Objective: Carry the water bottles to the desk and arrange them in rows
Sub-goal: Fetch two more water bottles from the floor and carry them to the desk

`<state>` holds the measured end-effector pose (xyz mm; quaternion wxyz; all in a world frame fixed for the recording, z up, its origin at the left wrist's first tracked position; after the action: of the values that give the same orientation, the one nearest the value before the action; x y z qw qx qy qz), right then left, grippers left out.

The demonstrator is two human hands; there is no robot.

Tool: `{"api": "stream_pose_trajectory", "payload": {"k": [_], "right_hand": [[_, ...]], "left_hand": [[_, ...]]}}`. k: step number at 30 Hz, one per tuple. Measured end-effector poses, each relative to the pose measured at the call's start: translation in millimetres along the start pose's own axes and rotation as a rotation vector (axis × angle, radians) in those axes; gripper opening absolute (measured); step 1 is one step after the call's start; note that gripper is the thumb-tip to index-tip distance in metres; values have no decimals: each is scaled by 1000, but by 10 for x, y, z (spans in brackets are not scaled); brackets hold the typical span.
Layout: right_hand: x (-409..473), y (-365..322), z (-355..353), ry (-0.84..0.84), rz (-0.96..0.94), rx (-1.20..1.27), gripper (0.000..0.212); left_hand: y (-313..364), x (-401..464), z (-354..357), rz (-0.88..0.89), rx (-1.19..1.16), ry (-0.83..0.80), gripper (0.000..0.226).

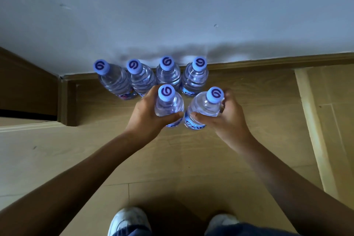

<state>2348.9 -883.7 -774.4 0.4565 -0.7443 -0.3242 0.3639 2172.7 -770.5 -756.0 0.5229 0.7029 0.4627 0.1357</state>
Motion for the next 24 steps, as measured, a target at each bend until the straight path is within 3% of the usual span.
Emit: {"api": "stream_pose_trajectory", "payload": {"k": [9, 15, 24], "right_hand": [[-157, -1101, -432, -52, -40, 156, 55], [-581, -2574, -861, -81, -119, 189, 47], [-1374, -4977, -1500, -134, -216, 142, 40]], "left_hand": [[1130, -110, -580, 88, -56, -84, 62], [2423, -679, -1202, 65, -166, -74, 39], [4493, -1769, -2288, 24, -210, 33, 52]]}}
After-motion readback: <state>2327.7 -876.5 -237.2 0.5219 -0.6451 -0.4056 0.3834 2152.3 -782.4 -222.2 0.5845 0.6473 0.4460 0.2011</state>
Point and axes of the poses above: each hand's wrist, its own x-axis towards the middle knuckle, its own z-axis out of the palm, y = z × x, the point moved 2 cm from there along x, towards the middle knuckle, and after that the axes turned 3 degrees about -z, right-handed, at the moved point
